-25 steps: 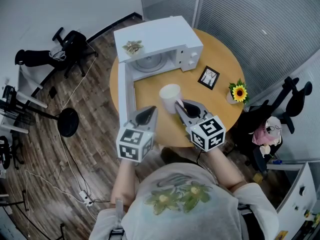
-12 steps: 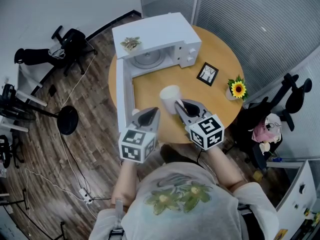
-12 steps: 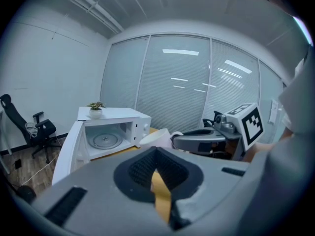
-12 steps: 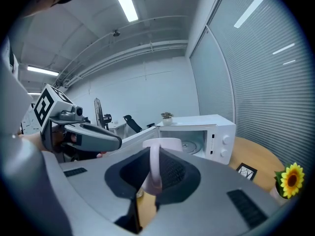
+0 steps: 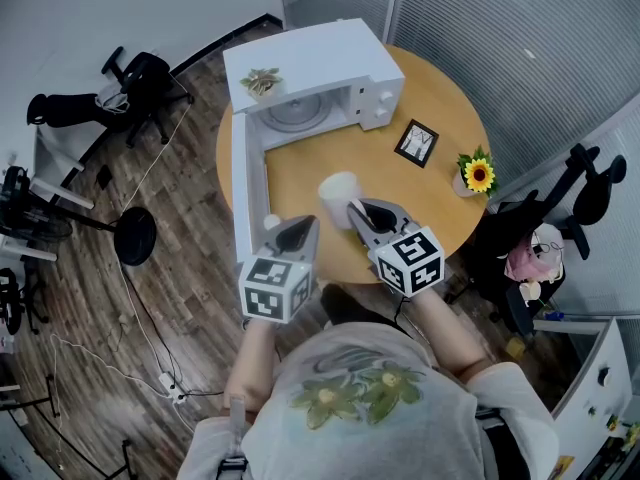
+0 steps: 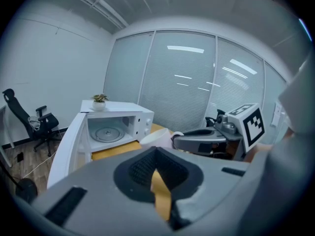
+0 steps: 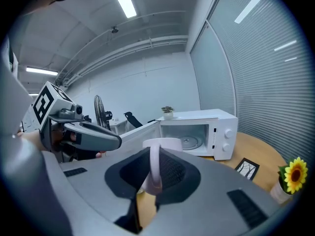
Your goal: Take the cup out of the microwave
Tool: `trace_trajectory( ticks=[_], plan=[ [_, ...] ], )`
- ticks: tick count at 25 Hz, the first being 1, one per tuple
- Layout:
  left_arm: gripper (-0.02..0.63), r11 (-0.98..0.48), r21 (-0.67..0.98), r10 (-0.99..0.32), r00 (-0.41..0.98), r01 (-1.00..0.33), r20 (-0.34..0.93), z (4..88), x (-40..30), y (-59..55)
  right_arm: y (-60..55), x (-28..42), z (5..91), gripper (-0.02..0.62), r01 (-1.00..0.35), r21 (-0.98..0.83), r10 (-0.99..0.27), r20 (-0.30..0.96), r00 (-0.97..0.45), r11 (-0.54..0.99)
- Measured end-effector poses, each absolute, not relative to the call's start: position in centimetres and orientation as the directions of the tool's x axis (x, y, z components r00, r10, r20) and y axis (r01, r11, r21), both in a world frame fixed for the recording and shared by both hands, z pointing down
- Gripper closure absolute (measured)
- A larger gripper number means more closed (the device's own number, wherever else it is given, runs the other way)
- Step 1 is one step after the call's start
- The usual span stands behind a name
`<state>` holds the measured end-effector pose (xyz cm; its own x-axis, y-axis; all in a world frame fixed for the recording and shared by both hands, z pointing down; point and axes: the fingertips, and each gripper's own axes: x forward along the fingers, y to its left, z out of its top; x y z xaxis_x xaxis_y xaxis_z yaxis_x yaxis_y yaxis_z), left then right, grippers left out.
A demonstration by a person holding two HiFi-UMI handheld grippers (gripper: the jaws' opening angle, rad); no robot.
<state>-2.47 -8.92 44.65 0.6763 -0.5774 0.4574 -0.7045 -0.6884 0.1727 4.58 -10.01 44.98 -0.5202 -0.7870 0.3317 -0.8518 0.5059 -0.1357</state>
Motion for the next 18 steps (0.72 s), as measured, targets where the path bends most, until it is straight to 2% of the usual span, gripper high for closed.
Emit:
trace_trajectory(
  ticks=[18],
  plan=[
    [0.603,-0.685,0.200,-0.544,0.674,-0.701,0.500,46.6,-2.1,-9.8,-11.2,4.7,51.4,0.541,-0.850,-0.192,-0.722,0.457,-0.521,0.491]
  ],
)
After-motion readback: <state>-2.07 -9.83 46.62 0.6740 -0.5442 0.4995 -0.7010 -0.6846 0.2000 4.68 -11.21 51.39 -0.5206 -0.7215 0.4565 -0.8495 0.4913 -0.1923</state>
